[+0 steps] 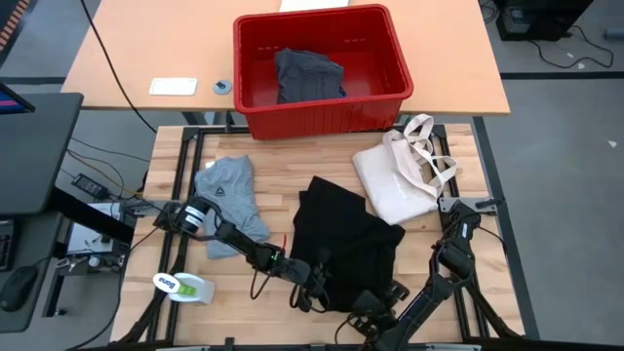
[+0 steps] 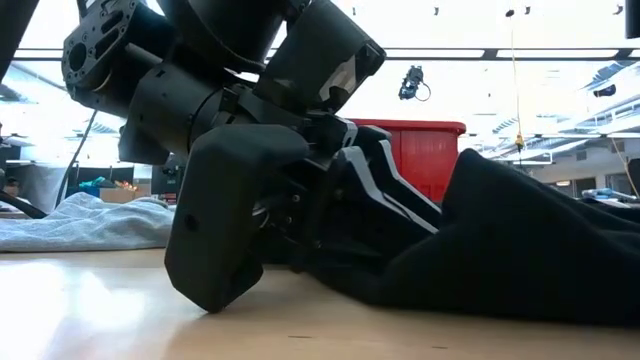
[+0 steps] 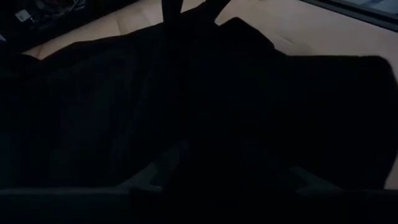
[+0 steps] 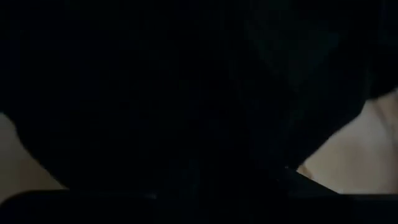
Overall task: Fold Laundry from Bin
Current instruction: Fold the black shirt
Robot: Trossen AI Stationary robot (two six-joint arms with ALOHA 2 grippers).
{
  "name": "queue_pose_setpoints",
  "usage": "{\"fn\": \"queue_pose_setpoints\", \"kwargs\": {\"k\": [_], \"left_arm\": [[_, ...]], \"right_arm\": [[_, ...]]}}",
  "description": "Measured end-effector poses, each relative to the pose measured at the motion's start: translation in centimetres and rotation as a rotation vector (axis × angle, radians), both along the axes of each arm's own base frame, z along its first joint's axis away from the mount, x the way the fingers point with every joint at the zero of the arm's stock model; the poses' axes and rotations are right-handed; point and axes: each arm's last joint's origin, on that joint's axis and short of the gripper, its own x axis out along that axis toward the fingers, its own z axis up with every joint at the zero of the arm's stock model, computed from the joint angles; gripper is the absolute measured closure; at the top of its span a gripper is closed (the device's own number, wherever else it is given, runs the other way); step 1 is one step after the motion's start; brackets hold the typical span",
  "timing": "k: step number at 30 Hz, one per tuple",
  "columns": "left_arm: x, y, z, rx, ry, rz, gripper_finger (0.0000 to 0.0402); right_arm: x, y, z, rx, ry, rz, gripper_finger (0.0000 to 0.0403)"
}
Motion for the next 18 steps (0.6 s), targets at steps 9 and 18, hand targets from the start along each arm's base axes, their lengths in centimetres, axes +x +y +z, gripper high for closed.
{"fn": "queue_pose_setpoints", "kwargs": {"k": [9, 18], "left_arm": [[-0.2, 0.0, -0.3, 0.005, 0.034, 0.002, 0.0251], [-0.3, 0.0, -0.5, 0.009, 0.043, 0.001, 0.0251]], "right_arm": [[-2.5, 1.9, -0.1, 0.152, 0.203, -0.050, 0.0320], [-3.9, 4.1, 2.4, 0.357, 0.321, 0.063, 0.0329]]}}
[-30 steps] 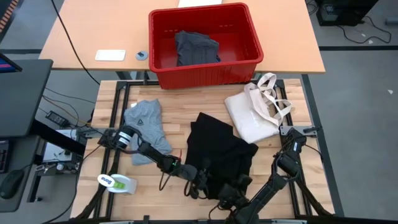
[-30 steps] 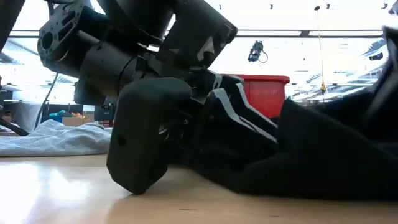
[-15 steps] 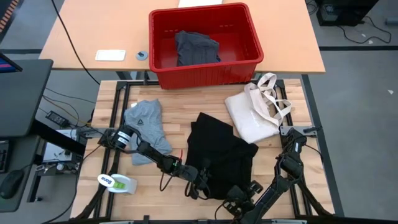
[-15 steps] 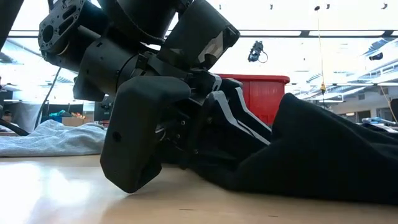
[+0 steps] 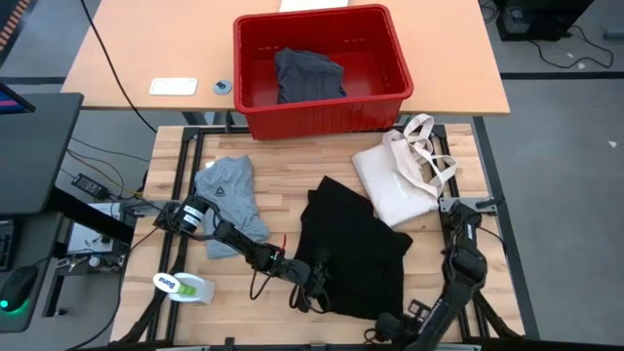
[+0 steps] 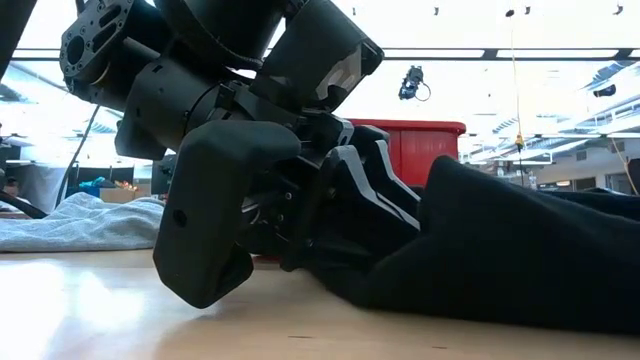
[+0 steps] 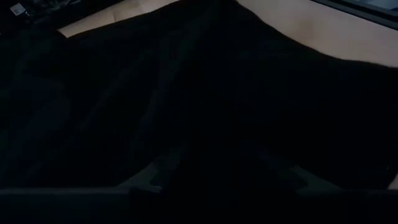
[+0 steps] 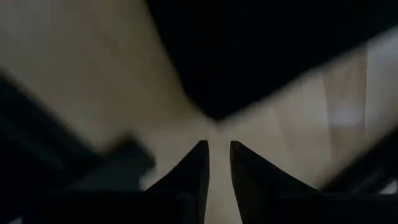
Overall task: Fold Laundry from Bin
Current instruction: Fold the black shirt
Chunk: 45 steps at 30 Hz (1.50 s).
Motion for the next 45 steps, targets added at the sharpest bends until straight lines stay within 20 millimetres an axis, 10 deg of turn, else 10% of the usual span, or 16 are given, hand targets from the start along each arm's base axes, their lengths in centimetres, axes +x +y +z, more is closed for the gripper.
{"fn": "queue_pose_setpoints", "kwargs": {"k": [17, 25, 32, 45], "left_arm": [[-1.8, 0.4, 1.1, 0.039, 0.286, -0.104, 0.0251], [-5.5, 1.3, 5.1, 0.102, 0.564, -0.139, 0.0251], [-7.5, -0.1, 10.7, 0.071, 0.439, -0.212, 0.0251], [-9.7, -4.4, 11.5, 0.369, 0.206, -0.104, 0.0251]], "right_arm": [[-4.2, 2.0, 3.6, -0.204, -0.606, -0.130, 0.0355], [-1.4, 0.3, 2.4, -0.289, -0.742, -0.105, 0.0355], [2.6, -3.1, 1.2, -0.351, -0.658, -0.036, 0.0355], [6.6, -6.2, 1.7, -0.363, -0.586, 0.192, 0.0355]]}}
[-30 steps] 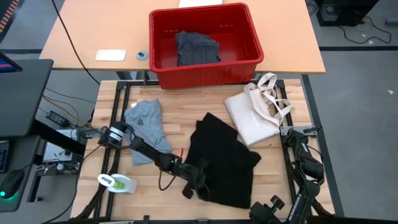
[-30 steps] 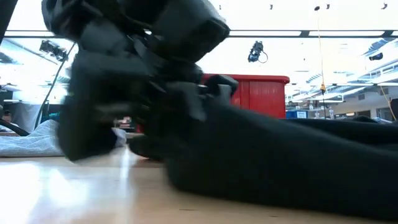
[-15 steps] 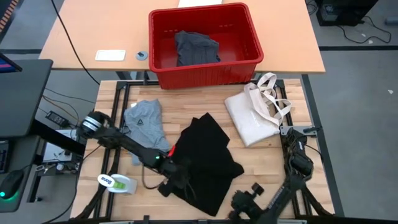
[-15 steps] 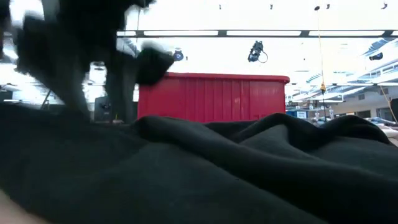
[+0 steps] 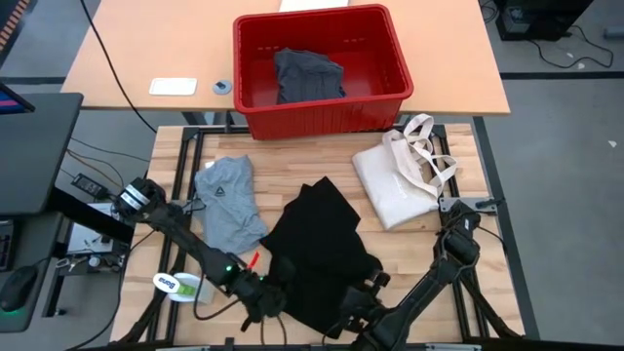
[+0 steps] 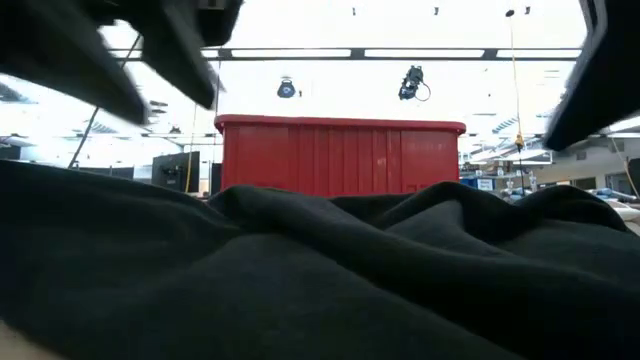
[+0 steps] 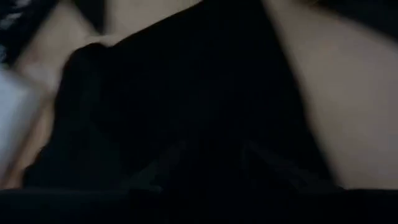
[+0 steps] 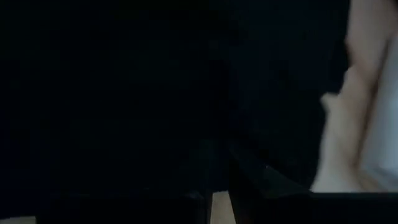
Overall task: Fold Laundry from Bin
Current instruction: Fold the black shirt
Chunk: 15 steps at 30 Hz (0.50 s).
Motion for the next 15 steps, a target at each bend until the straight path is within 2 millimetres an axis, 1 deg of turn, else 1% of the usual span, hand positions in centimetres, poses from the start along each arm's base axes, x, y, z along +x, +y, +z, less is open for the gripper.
{"fn": "queue_pose_setpoints", "kwargs": {"k": [3, 6, 11, 14, 15], "left_arm": [[-0.5, -0.7, -0.3, -0.122, 0.088, -0.034, 0.0251], [-0.5, -0.8, -0.8, -0.237, 0.162, 0.006, 0.0251], [0.0, -0.5, -3.1, -0.270, 0.235, 0.120, 0.0251], [0.3, 0.0, -4.9, -0.257, 0.306, 0.201, 0.0251], [0.4, 0.1, -5.3, -0.256, 0.326, 0.228, 0.0251]], "right_arm": [[0.0, -0.9, 1.5, -0.049, 0.000, 0.040, 0.0355], [1.0, -2.2, 2.5, -0.054, 0.042, 0.081, 0.0355], [4.0, -4.6, 2.5, 0.036, 0.146, 0.181, 0.0355], [5.5, -6.1, 2.5, 0.037, 0.173, 0.238, 0.0355], [5.9, -6.6, 2.5, 0.031, 0.178, 0.256, 0.0355]]}}
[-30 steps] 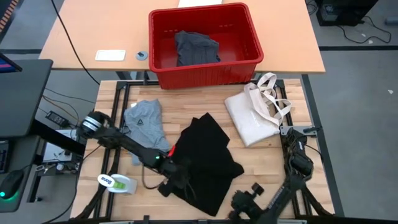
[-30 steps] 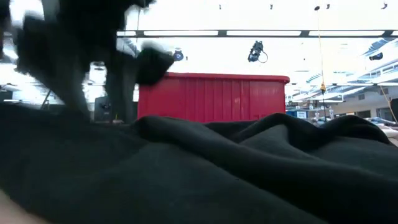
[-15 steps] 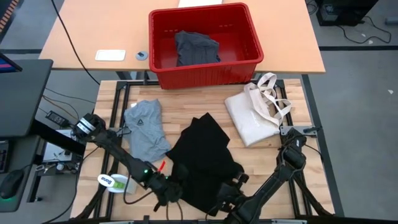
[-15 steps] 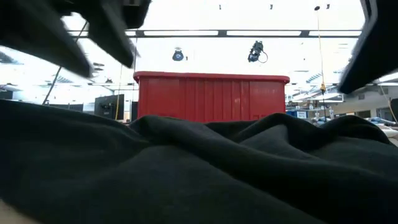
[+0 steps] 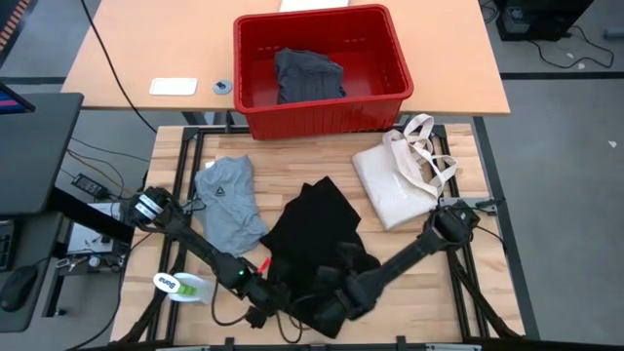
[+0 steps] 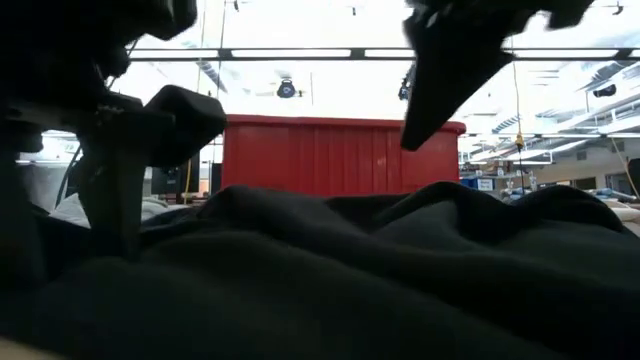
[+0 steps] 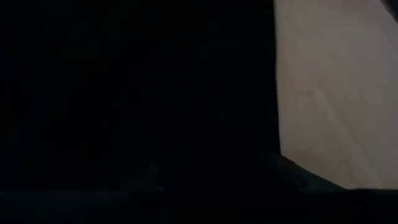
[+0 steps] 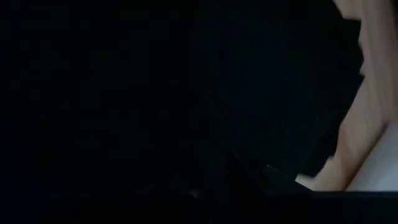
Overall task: Fold Laundry from Bin
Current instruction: Fold the black shirt
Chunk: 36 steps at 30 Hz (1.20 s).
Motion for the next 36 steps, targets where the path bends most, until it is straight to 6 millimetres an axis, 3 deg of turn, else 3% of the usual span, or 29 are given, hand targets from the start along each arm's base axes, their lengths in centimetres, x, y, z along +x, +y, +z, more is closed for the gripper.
{"fn": "queue_pose_setpoints", "kwargs": {"k": [3, 7, 10, 14, 19, 22, 27, 30, 33, 36], "left_arm": [[-0.4, 1.0, -0.8, 0.037, 0.113, 0.107, 0.0251], [-2.0, 2.1, 0.1, 0.126, 0.198, 0.227, 0.0251], [-3.7, 2.5, 1.6, 0.213, 0.181, 0.262, 0.0251], [-5.0, 2.4, 4.7, 0.264, 0.029, 0.302, 0.0251], [-5.9, 2.4, 6.1, 0.289, -0.037, 0.309, 0.0251], [-6.3, 2.0, 6.7, 0.270, -0.068, 0.296, 0.0251], [-7.2, 1.0, 7.7, 0.295, -0.179, 0.259, 0.0251], [-7.2, 0.5, 7.9, 0.323, -0.247, 0.257, 0.0251], [-6.6, 0.7, 7.8, 0.302, -0.254, 0.278, 0.0251], [-6.0, 1.0, 6.7, 0.271, -0.204, 0.276, 0.0251]], "right_arm": [[1.1, -1.3, 0.0, 0.012, 0.027, 0.041, 0.0355], [2.7, -2.8, -0.2, 0.109, 0.072, 0.112, 0.0355], [3.8, -3.7, -0.1, 0.121, 0.059, 0.184, 0.0355], [5.1, -5.3, -0.1, 0.135, 0.047, 0.243, 0.0355], [6.6, -7.9, 0.5, 0.130, 0.014, 0.282, 0.0355], [6.1, -9.1, 2.9, 0.123, -0.015, 0.292, 0.0355], [3.9, -10.1, 10.1, 0.118, -0.202, 0.324, 0.0355], [2.6, -10.6, 13.3, 0.128, -0.309, 0.339, 0.0355], [1.4, -11.3, 13.0, 0.137, -0.312, 0.329, 0.0355], [0.2, -12.2, 9.6, 0.148, -0.262, 0.277, 0.0355]]}}
